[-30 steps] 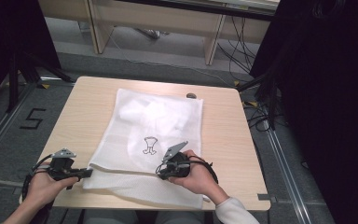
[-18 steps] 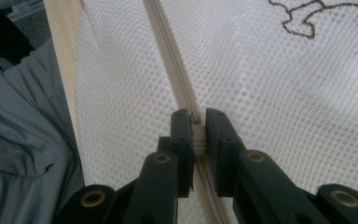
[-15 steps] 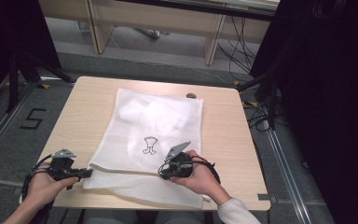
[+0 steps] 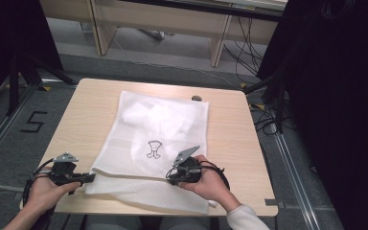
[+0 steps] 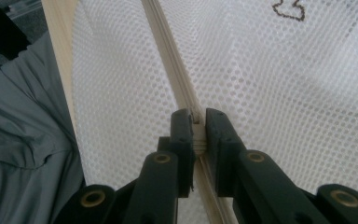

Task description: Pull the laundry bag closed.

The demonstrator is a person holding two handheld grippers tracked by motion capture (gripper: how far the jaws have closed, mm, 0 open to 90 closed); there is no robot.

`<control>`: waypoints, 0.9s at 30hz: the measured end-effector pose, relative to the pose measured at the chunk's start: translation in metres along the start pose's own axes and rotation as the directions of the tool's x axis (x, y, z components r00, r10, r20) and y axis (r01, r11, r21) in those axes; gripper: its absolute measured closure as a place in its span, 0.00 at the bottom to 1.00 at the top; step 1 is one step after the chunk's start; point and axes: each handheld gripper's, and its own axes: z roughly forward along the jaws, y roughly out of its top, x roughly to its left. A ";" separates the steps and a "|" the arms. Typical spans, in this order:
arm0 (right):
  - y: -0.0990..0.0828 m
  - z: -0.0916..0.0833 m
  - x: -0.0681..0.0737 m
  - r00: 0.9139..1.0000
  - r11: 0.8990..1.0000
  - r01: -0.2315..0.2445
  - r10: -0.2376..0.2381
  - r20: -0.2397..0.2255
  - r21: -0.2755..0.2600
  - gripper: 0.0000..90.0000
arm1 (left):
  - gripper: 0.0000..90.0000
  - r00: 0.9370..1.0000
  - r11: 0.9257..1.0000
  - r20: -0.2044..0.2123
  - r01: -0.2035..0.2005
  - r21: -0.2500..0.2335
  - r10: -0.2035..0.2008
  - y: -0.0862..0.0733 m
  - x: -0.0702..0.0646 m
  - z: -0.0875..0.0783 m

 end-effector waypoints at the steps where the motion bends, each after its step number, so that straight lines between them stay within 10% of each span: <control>1: 0.000 -0.001 0.000 1.000 1.000 -0.006 0.006 -0.008 -0.003 0.92 | 0.96 1.000 1.000 0.003 0.002 0.000 -0.002 0.000 0.000 0.000; 27: -0.007 -0.004 -0.002 1.000 1.000 -0.008 0.008 0.001 -0.005 0.92 | 0.96 1.000 1.000 0.006 0.001 0.002 -0.001 0.000 0.000 0.000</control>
